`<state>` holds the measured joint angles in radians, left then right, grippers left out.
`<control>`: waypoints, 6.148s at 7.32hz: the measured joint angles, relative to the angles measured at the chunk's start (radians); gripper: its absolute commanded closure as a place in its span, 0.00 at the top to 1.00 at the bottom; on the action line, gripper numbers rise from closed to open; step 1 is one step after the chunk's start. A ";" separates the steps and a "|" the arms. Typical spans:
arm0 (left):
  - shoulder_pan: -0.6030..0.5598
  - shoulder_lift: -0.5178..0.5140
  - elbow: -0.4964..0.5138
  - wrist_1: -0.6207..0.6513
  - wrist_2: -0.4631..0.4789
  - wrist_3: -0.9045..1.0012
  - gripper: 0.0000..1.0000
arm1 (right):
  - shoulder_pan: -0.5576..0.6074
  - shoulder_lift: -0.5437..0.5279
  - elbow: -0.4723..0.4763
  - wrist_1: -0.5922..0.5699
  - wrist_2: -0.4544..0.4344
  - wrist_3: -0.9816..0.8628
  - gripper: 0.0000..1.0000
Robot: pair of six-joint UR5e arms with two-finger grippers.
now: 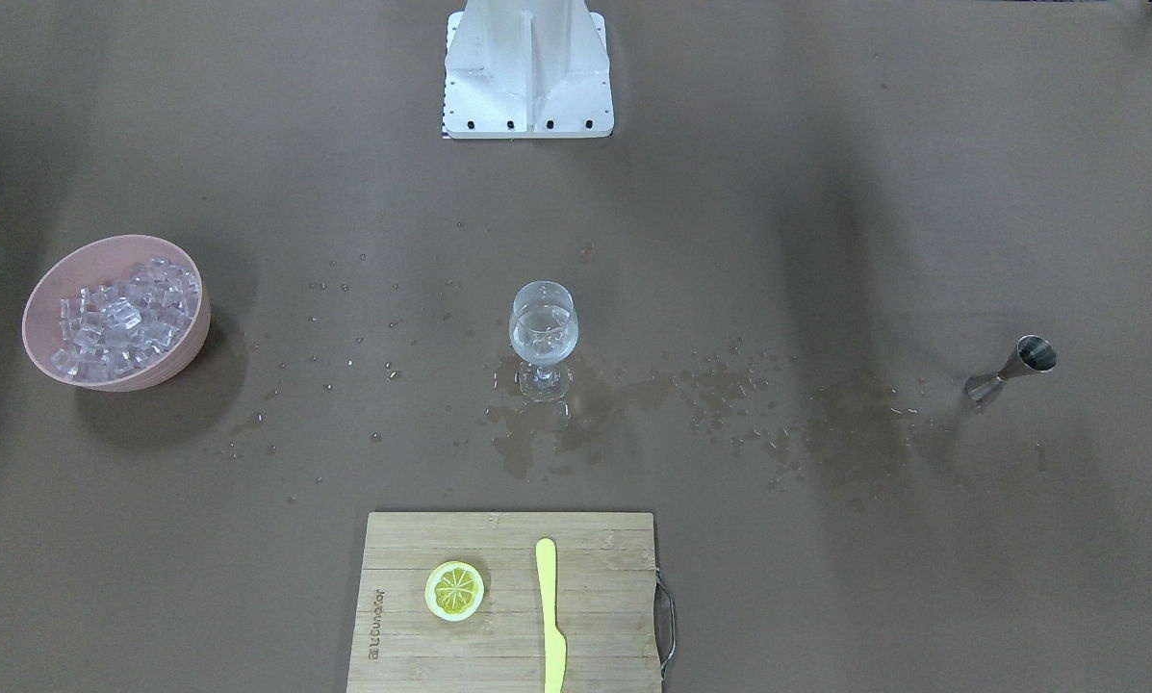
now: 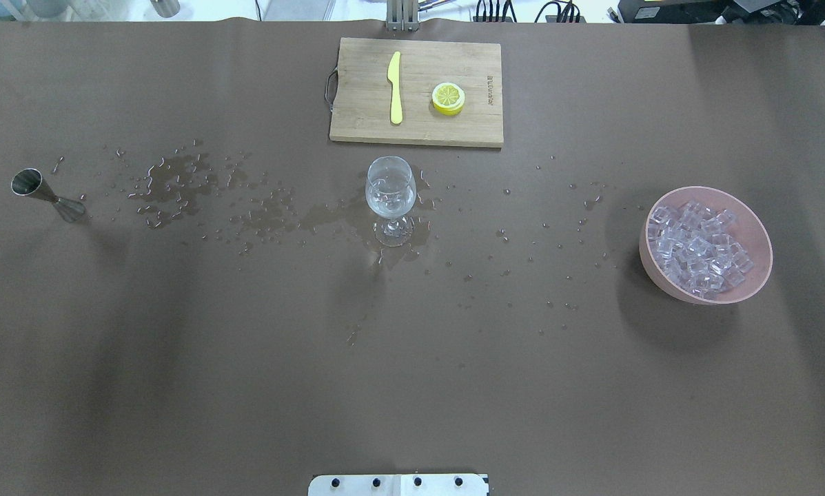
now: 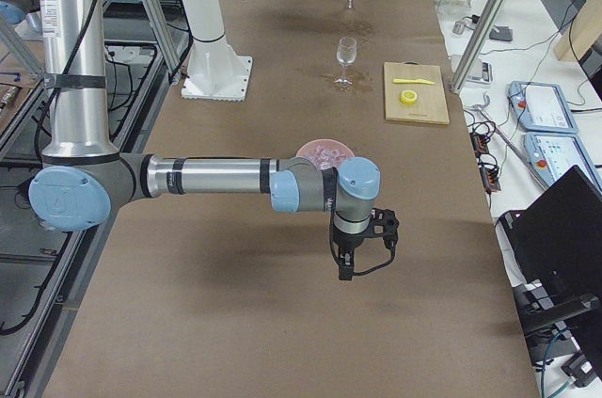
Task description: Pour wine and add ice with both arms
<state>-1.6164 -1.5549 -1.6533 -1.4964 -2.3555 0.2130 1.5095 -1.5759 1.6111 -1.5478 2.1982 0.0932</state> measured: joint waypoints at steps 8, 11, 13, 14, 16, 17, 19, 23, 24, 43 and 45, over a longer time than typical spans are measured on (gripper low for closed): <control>0.001 0.002 -0.023 -0.004 0.001 0.003 0.99 | -0.019 0.002 0.006 0.002 -0.007 -0.005 1.00; 0.001 0.001 -0.056 -0.004 0.001 0.003 0.99 | -0.019 0.025 0.032 0.002 -0.010 -0.004 1.00; 0.001 -0.010 -0.070 -0.003 0.002 0.002 0.99 | -0.019 0.084 0.053 0.002 -0.012 0.003 1.00; 0.001 -0.017 -0.072 -0.004 0.002 -0.001 0.99 | -0.018 0.117 0.060 0.002 -0.012 0.006 1.00; 0.001 -0.018 -0.081 -0.032 0.002 -0.003 0.99 | -0.023 0.184 0.057 0.000 -0.046 0.018 1.00; 0.001 -0.011 -0.075 -0.105 0.005 -0.003 0.99 | -0.025 0.198 0.054 0.000 -0.058 0.049 1.00; 0.000 -0.007 -0.035 -0.271 0.021 -0.012 0.99 | -0.026 0.202 0.059 0.002 -0.068 0.062 1.00; 0.001 -0.028 -0.075 -0.338 0.019 -0.157 0.99 | -0.026 0.194 0.054 0.004 -0.058 -0.149 1.00; 0.004 -0.028 -0.094 -0.371 0.021 -0.204 0.99 | -0.026 0.192 0.057 0.003 -0.058 -0.150 1.00; 0.923 0.181 -0.290 -0.723 1.491 -1.730 0.99 | -0.026 0.139 0.062 0.005 -0.041 -0.147 1.00; 0.986 0.137 -0.192 -0.722 1.603 -1.801 0.99 | -0.026 0.139 0.062 0.005 -0.041 -0.147 1.00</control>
<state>-0.6302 -1.4180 -1.8450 -2.2184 -0.7524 -1.5877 1.4834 -1.4373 1.6733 -1.5432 2.1568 -0.0541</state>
